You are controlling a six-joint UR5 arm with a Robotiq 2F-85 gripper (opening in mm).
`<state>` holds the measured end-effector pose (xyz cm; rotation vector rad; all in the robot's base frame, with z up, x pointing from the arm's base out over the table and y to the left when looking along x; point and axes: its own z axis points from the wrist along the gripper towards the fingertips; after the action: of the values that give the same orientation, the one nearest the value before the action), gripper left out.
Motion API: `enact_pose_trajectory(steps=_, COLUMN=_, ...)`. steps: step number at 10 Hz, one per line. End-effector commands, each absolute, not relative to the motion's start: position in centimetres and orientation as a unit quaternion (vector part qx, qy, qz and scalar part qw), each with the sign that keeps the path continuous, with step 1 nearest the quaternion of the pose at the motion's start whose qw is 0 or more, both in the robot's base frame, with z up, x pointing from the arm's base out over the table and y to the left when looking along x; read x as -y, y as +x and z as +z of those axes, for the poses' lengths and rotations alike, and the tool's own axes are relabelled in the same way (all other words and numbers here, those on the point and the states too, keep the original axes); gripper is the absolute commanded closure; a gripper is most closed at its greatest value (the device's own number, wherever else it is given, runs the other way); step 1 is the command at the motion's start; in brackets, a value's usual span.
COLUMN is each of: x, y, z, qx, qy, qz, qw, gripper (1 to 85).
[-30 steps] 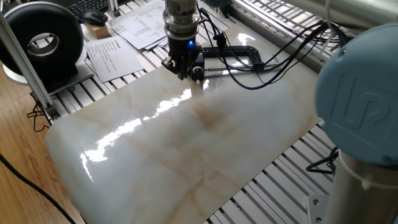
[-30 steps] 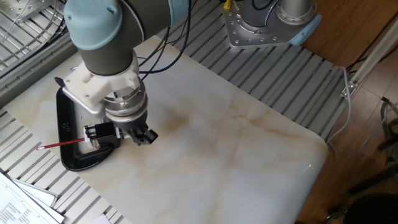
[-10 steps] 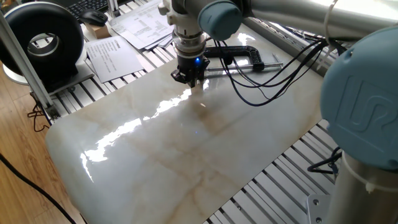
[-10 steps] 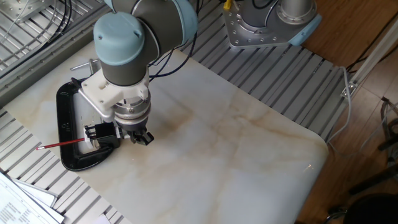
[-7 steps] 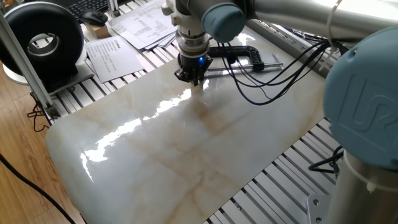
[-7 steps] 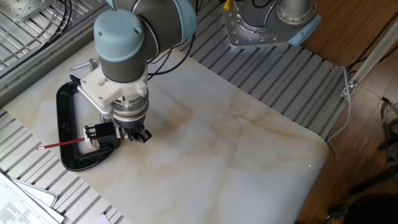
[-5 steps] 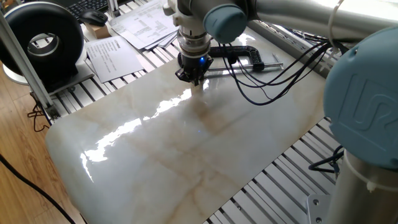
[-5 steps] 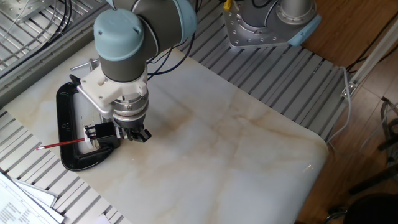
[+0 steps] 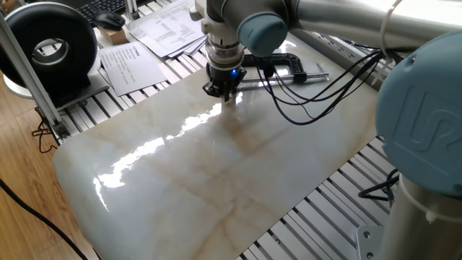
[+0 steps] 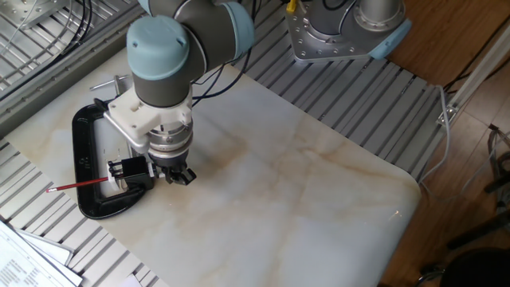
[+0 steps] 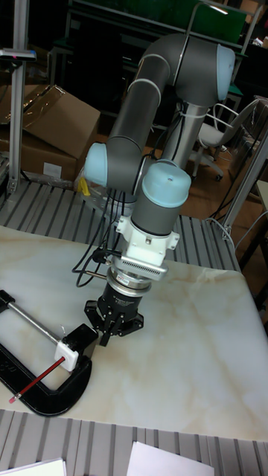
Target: Sharpen the pencil with a pencil sharpener
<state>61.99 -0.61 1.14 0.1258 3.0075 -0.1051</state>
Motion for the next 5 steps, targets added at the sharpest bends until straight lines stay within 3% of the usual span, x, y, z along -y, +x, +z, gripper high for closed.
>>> enact_pose_trajectory(steps=1, x=0.7, y=61.8, z=0.9, qx=-0.996, qy=0.041, qz=-0.031, qw=0.076, gripper=84.0)
enact_pose_trajectory(steps=5, x=2.0, y=61.3, z=1.7, qx=-0.996, qy=0.028, qz=-0.031, qw=0.080, gripper=84.0)
